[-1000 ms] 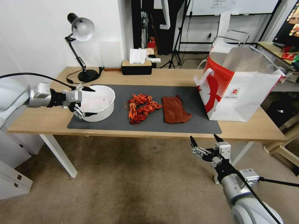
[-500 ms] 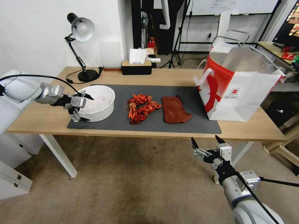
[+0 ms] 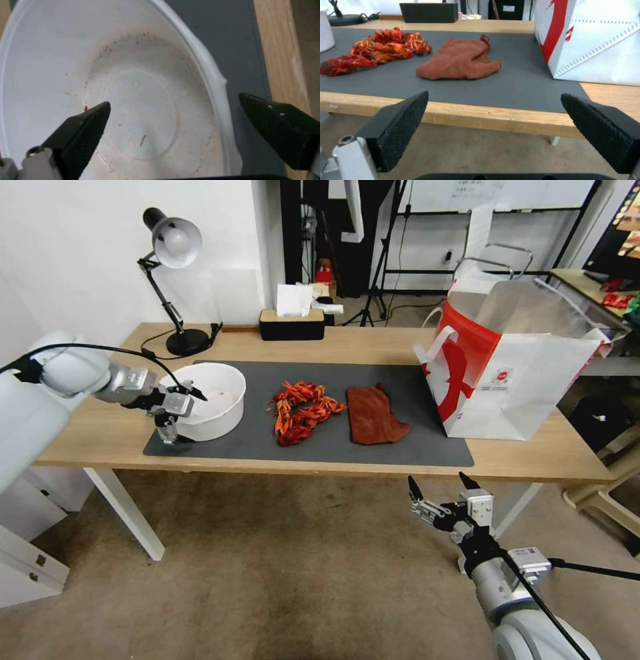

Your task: Sweep shrimp from table into container with towel, then put container into takeout bag.

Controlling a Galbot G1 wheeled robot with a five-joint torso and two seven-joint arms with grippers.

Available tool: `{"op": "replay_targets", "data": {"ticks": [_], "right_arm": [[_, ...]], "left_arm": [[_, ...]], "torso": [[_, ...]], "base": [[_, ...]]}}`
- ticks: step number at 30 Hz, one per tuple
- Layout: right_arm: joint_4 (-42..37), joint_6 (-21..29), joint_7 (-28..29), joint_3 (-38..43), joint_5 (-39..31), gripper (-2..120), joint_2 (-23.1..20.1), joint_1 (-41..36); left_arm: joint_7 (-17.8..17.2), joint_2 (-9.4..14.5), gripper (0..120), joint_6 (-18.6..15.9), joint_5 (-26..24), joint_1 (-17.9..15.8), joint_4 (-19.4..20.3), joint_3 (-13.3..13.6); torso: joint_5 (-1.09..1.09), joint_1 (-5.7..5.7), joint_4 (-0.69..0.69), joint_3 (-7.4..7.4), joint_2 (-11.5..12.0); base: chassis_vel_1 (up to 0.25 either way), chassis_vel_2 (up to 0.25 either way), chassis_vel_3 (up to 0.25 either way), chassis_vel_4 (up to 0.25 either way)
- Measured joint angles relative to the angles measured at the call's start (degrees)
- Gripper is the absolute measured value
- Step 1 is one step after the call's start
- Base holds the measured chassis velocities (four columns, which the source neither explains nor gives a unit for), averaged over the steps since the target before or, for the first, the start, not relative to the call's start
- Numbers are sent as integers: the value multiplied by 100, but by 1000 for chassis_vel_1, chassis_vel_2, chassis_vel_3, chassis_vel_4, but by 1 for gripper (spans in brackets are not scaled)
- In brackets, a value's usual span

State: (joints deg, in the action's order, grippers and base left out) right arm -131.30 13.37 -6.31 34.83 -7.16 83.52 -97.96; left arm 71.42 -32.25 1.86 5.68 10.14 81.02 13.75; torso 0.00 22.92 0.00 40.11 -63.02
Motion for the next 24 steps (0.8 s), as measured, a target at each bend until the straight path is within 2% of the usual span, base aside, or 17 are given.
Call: {"op": "replay_targets", "data": {"ticks": [9,12,16,18,19,22,23,24], "right_arm": [[34,-3,-21,1,15,100,9,-4],[58,-3,-24,0,18,100,-1,16],[76,-3,-25,0,18,100,-5,21],[94,-3,-27,0,18,100,-6,23],[94,-3,-27,0,18,100,-6,23],[97,-3,-27,1,18,100,-12,33],[97,-3,-27,1,18,100,-12,33],[97,-3,-27,1,17,100,-12,37]], "left_arm": [[157,-95,77,238,390,-157,-199,134],[210,-131,60,296,424,-272,-259,247],[281,-148,51,358,431,-323,-293,315],[395,-173,39,413,445,-351,-322,361],[395,-173,39,413,445,-351,-322,361],[539,-212,25,486,446,-392,-370,377],[539,-212,25,486,446,-392,-370,377],[583,-226,20,526,442,-407,-398,378]], "torso": [[0,0,1,0,-1],[0,0,0,0,-1],[0,0,0,0,-1],[0,0,0,0,-1],[0,0,0,0,-1],[0,0,0,0,-1],[0,0,0,0,-1],[0,0,0,0,-1]], "base": [[0,0,0,0],[0,0,0,0],[0,0,0,0],[0,0,0,0],[0,0,0,0],[0,0,0,0],[0,0,0,0],[0,0,0,0]]}}
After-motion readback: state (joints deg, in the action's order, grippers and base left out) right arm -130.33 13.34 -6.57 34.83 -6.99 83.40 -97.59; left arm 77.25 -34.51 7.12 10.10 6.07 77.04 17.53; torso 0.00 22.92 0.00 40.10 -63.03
